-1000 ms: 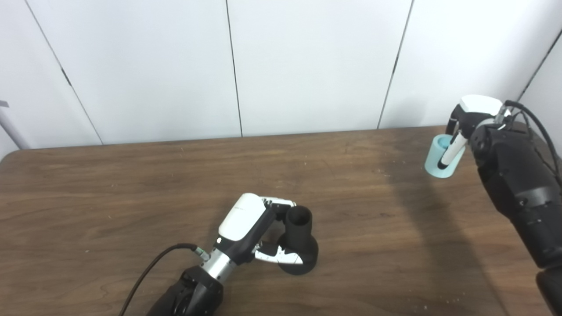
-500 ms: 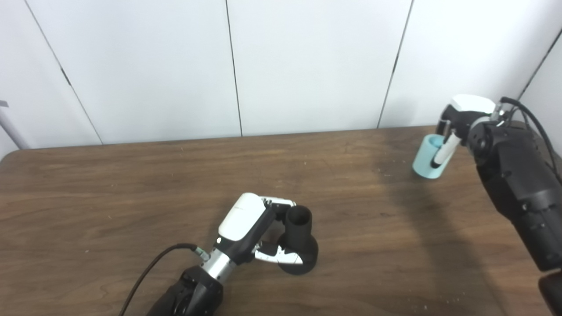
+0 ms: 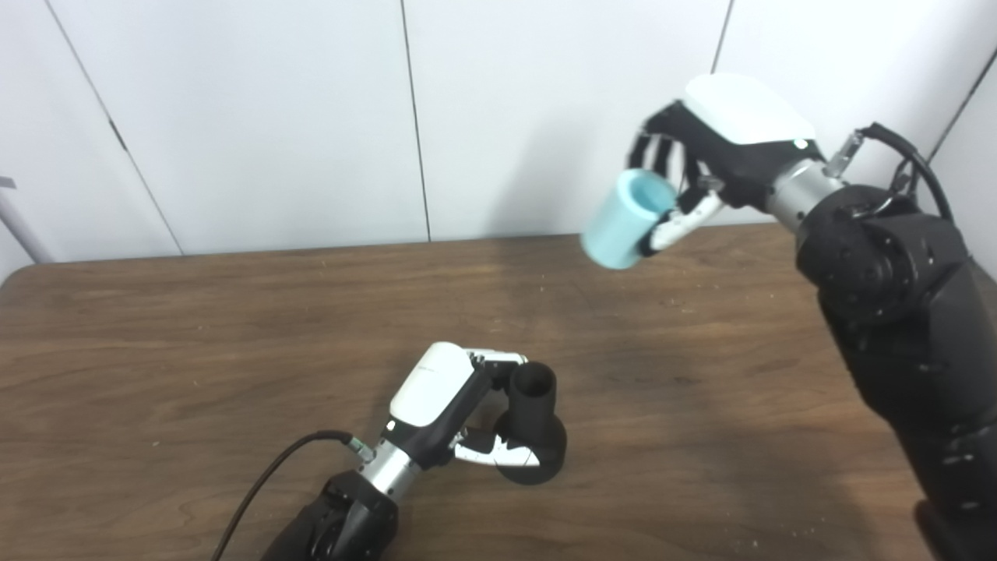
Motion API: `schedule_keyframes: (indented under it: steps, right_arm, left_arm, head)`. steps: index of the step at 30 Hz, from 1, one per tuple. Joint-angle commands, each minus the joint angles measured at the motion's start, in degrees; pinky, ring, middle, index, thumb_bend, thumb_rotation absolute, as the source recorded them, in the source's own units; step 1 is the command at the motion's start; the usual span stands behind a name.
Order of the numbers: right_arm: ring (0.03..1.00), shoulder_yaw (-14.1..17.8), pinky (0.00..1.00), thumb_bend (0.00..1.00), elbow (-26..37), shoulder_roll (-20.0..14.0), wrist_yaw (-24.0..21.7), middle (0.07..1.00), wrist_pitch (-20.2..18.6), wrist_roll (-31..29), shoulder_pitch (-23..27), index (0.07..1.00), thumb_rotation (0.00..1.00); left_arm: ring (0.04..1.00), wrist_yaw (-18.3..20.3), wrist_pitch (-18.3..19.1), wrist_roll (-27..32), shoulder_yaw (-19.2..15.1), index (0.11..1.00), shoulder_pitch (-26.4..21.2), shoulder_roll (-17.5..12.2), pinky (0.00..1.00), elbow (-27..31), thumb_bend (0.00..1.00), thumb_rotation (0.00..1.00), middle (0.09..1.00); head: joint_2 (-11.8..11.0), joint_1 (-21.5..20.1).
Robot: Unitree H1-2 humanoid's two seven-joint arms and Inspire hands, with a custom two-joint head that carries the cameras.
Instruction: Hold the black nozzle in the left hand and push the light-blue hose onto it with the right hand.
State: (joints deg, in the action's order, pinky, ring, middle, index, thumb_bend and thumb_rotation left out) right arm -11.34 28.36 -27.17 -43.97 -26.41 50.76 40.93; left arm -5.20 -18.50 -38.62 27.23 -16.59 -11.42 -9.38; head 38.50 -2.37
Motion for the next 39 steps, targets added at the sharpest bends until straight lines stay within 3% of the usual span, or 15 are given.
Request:
schedule_keyframes:
  steps: [1, 6, 13, 16, 21, 35, 39]
  right_arm:
    - [0.207, -0.10, 0.13, 0.53, 3.75, 0.59, -0.58, 0.471, 0.30, -0.28, 2.65, 0.481, 0.00]
    - [0.206, -2.51, 0.11, 0.52, 6.00, 2.44, -2.97, 0.421, 1.48, -0.50, 2.75, 0.514, 0.00]
    - [0.212, -4.63, 0.13, 0.52, 8.09, 5.57, -8.78, 0.396, -0.27, 2.45, 2.49, 0.513, 0.00]
    - [0.186, -5.01, 0.11, 0.53, 7.90, 6.10, -10.45, 0.454, 0.02, 4.03, 2.04, 0.487, 0.00]
    - [0.157, -5.74, 0.08, 0.53, 6.93, 6.47, -11.90, 0.469, 1.07, 7.52, 1.46, 0.480, 0.00]
    - [0.161, -5.32, 0.07, 0.53, 6.85, 7.68, -19.02, 0.470, 2.11, 11.66, 3.14, 0.480, 0.00]
    - [0.159, -4.35, 0.07, 0.53, 6.68, 6.82, -21.14, 0.470, 2.44, 11.86, 4.89, 0.478, 0.00]
  left_arm:
    - [0.463, 1.92, 1.69, -1.73, 2.03, 0.380, 6.22, -0.28, 0.43, -4.80, 0.62, 0.39, 0.425]
    - [0.474, 2.20, 2.17, -2.23, 2.28, 0.390, 6.07, -0.16, 0.42, -4.45, 0.62, 0.39, 0.442]
    - [0.484, 2.58, 2.41, -2.38, 2.45, 0.416, 6.05, -0.37, 0.43, -3.87, 0.62, 0.39, 0.473]
    - [0.490, 2.59, 2.44, -2.63, 2.52, 0.420, 6.14, -0.45, 0.43, -3.58, 0.62, 0.39, 0.475]
    - [0.490, 2.88, 2.47, -2.57, 2.51, 0.433, 6.19, -0.78, 0.44, -3.24, 0.62, 0.39, 0.475]
    - [0.484, 3.15, 2.61, -2.52, 2.58, 0.464, 6.39, -0.98, 0.43, -2.77, 0.62, 0.39, 0.467]
    - [0.475, 3.09, 2.67, -2.51, 2.54, 0.418, 6.35, -0.94, 0.43, -2.88, 0.62, 0.39, 0.449]
  head:
    - [0.11, 0.06]
    - [0.20, 0.32]
    - [0.41, 0.32]
    - [0.58, 0.31]
    - [0.83, 0.17]
    - [1.15, 0.13]
    - [1.18, 0.05]
